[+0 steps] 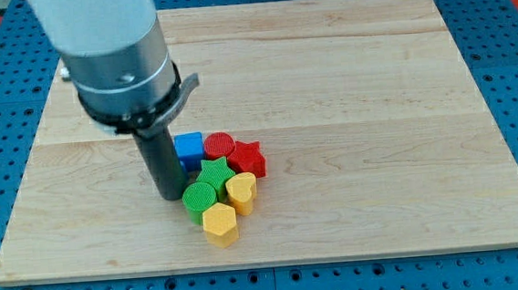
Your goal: Move blue blocks towards the center of the board
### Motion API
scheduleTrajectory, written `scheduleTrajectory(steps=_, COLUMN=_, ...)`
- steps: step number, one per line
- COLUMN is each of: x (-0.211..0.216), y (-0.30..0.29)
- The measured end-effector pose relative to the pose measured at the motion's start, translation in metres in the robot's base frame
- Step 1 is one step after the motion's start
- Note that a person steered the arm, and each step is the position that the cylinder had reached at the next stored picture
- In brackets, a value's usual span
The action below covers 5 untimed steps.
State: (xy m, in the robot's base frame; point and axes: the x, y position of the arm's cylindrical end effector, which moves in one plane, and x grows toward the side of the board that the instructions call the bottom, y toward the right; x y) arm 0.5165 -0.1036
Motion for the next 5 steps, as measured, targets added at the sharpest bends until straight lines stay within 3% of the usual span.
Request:
scheduleTrajectory(steps=2, x=-0.033, y=0.02)
scheduleTrajectory(steps=3, x=-0.062, y=0.041)
scheduleTrajectory(steps=4, x=-0.132, y=0.066)
scheduleTrajectory(steps=5, x=-0.14, y=0.063)
